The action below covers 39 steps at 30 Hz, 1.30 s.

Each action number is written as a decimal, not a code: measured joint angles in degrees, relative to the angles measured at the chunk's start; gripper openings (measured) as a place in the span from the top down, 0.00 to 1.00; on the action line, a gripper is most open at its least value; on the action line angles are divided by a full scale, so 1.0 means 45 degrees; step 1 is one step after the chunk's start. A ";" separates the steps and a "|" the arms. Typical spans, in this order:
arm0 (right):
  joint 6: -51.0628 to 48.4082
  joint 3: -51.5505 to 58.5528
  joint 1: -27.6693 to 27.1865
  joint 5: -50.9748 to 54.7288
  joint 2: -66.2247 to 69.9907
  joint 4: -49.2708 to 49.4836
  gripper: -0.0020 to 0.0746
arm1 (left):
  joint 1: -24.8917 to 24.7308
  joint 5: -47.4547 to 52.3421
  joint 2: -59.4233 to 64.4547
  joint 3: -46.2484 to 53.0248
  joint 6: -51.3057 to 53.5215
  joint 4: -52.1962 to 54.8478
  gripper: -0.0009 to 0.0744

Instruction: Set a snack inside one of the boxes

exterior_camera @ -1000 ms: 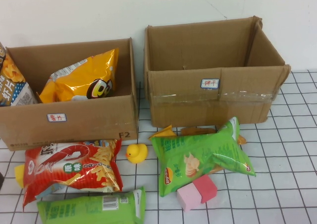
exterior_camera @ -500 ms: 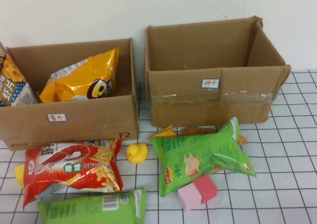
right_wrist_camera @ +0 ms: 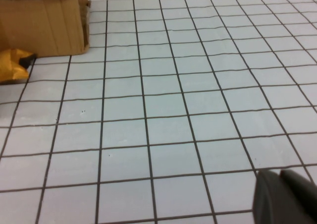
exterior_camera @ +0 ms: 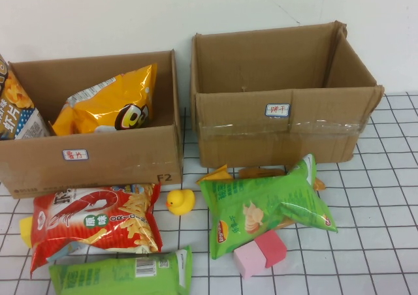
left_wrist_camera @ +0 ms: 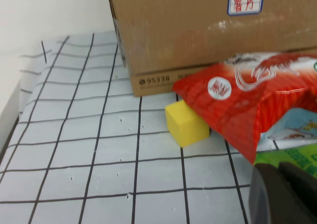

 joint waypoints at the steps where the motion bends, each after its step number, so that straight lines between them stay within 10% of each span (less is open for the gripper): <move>1: 0.0000 0.0000 0.0000 -0.0003 0.0000 0.0000 0.97 | 0.0000 0.0081 0.0000 0.0000 0.0087 0.0000 0.99; 39: 0.0000 0.0000 0.0000 0.0006 0.0000 0.0000 0.97 | 0.0000 0.0210 0.0000 -0.0023 0.0246 -0.0026 0.99</move>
